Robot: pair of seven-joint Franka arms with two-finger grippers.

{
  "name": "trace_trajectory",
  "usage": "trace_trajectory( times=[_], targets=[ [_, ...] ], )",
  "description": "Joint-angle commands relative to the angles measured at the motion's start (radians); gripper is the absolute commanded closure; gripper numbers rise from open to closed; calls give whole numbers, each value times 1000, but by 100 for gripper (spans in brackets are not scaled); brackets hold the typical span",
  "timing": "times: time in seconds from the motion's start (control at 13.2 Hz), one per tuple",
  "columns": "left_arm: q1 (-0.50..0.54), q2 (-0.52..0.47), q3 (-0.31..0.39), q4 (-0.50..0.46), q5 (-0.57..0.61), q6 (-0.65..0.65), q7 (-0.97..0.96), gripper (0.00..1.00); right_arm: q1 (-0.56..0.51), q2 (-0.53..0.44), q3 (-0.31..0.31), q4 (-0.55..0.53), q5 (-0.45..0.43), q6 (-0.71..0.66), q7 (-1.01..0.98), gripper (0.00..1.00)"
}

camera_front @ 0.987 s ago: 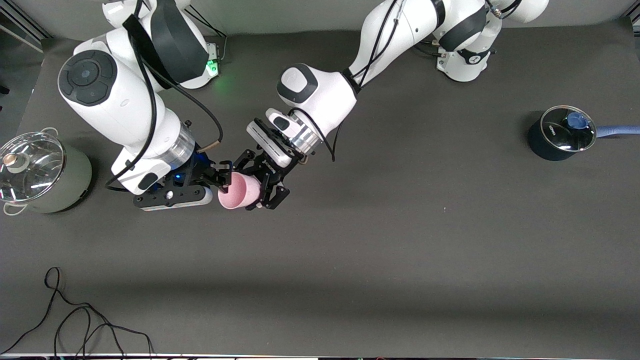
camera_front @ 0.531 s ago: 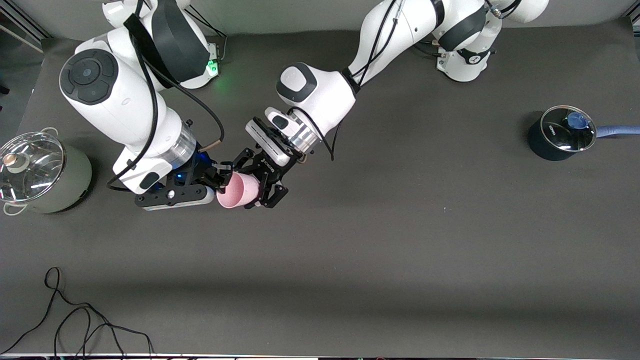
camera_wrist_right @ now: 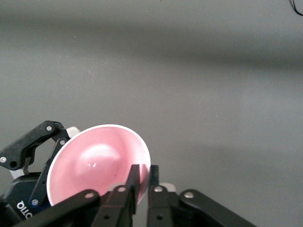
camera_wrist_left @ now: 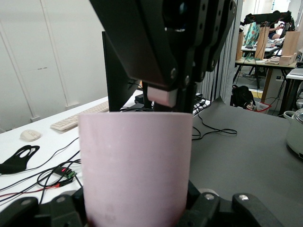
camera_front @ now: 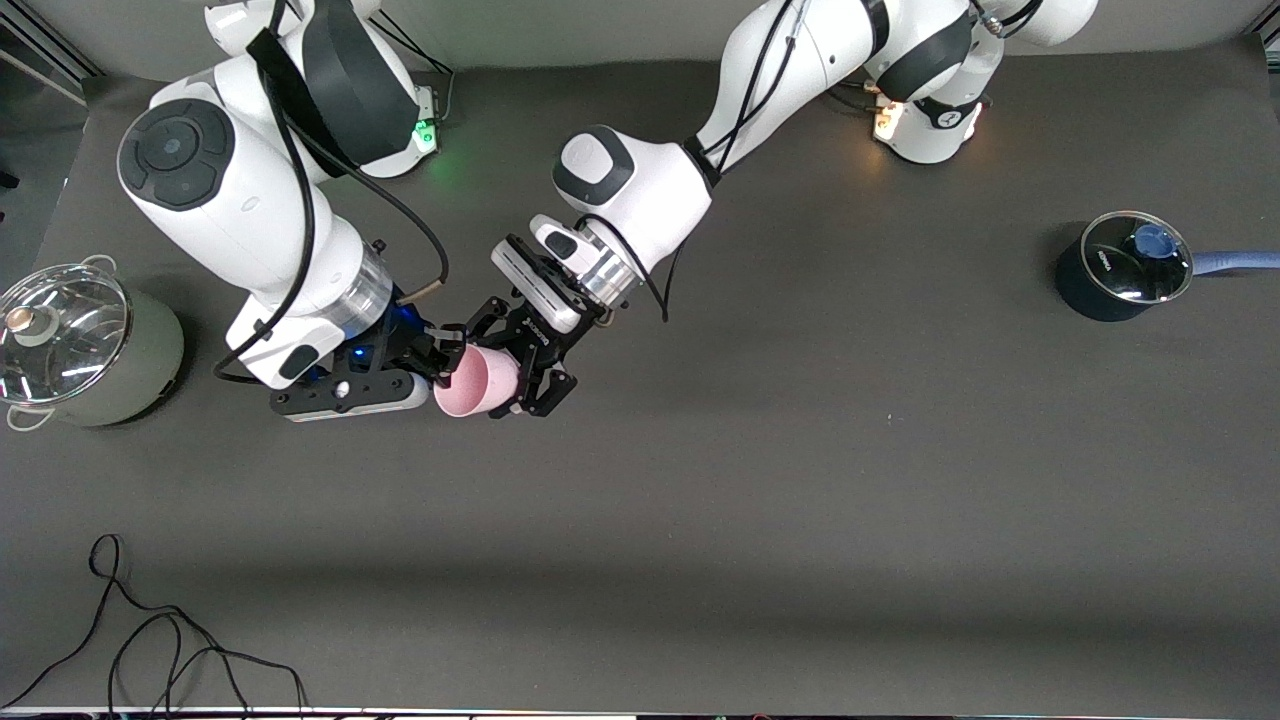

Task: Transfer pink cup from left to right arm
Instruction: 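Close the right gripper on the pink cup's rim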

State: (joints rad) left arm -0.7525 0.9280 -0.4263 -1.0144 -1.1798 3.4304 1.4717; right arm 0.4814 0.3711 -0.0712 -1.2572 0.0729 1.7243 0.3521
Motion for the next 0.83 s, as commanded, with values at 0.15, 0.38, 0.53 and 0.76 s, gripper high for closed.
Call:
trace_trajectory(
  times=[0.15, 0.38, 0.53, 0.76],
  targets=[
    [2, -15, 12, -4, 0, 16, -19, 100, -4, -6, -7, -11, 7, -11, -10, 100],
    [2, -15, 12, -4, 0, 16, -19, 100, -4, -8, -7, -8, 7, -11, -10, 100],
    [2, -15, 12, -4, 0, 16, -21, 100, -6, -8, -9, -7, 5, -12, -12, 100],
    [4, -15, 12, -6, 0, 12, -19, 5, -7, -9, -15, -2, 5, -12, -18, 100]
  ],
)
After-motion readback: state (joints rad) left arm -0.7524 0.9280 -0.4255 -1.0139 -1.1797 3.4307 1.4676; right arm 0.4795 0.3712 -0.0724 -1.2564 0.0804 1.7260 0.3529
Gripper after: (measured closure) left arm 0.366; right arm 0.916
